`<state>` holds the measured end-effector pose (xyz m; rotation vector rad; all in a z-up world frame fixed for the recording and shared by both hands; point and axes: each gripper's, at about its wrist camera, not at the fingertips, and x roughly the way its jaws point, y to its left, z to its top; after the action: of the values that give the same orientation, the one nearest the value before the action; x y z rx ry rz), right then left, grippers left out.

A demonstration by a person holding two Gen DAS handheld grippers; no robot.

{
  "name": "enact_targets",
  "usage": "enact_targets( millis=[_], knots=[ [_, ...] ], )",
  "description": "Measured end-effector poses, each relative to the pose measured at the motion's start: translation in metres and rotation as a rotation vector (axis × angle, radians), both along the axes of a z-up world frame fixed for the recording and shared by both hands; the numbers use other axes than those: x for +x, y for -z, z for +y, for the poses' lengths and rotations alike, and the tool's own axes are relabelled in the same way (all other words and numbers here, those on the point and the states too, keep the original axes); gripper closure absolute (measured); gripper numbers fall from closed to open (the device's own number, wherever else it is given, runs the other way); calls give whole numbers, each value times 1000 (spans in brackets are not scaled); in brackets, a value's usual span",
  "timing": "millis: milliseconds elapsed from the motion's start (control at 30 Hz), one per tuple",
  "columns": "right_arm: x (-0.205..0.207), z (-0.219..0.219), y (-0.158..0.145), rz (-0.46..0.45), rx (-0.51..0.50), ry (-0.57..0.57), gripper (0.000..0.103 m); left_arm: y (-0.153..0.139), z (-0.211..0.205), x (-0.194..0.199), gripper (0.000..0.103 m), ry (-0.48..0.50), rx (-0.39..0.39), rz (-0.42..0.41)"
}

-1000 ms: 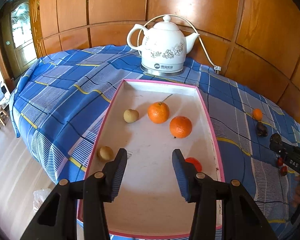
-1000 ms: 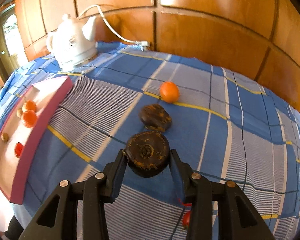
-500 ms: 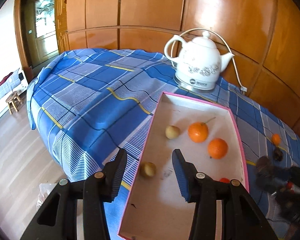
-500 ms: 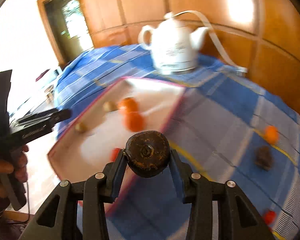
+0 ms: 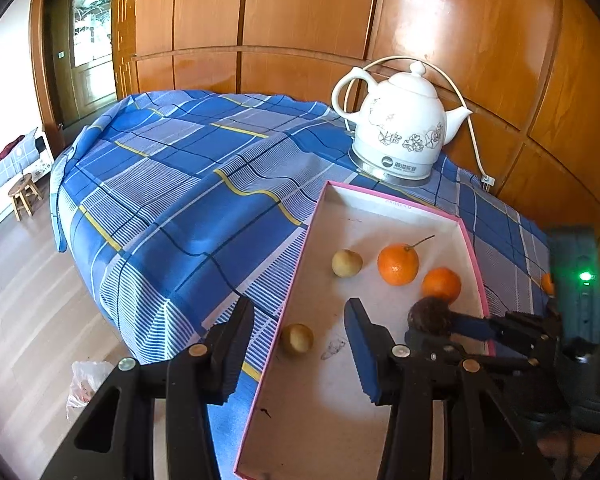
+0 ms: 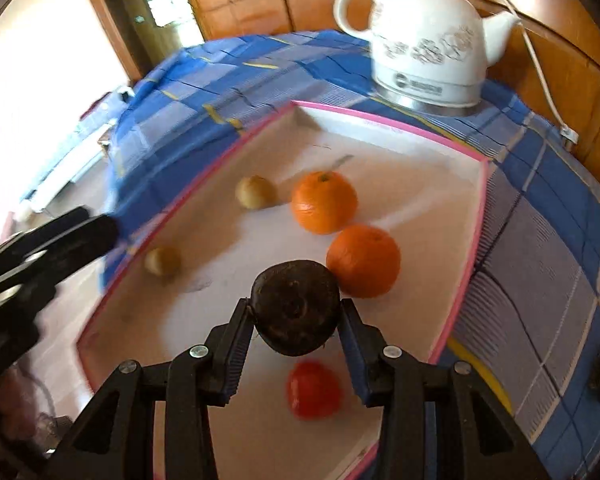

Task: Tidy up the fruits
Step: 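Carry the dark brown fruit into the tray and open the right tool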

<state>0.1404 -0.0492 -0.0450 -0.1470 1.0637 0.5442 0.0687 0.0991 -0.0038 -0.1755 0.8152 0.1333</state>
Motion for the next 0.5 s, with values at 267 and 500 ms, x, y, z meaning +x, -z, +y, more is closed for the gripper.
enact_targets(
  millis=[267, 500],
  knots=[
    [-6, -13, -3, -17, 43, 36, 59, 2, -10, -2, 55, 22, 7, 6],
    [-16, -22, -8, -40, 58, 77, 59, -2, -18, -6, 55, 43, 16, -5]
  ],
)
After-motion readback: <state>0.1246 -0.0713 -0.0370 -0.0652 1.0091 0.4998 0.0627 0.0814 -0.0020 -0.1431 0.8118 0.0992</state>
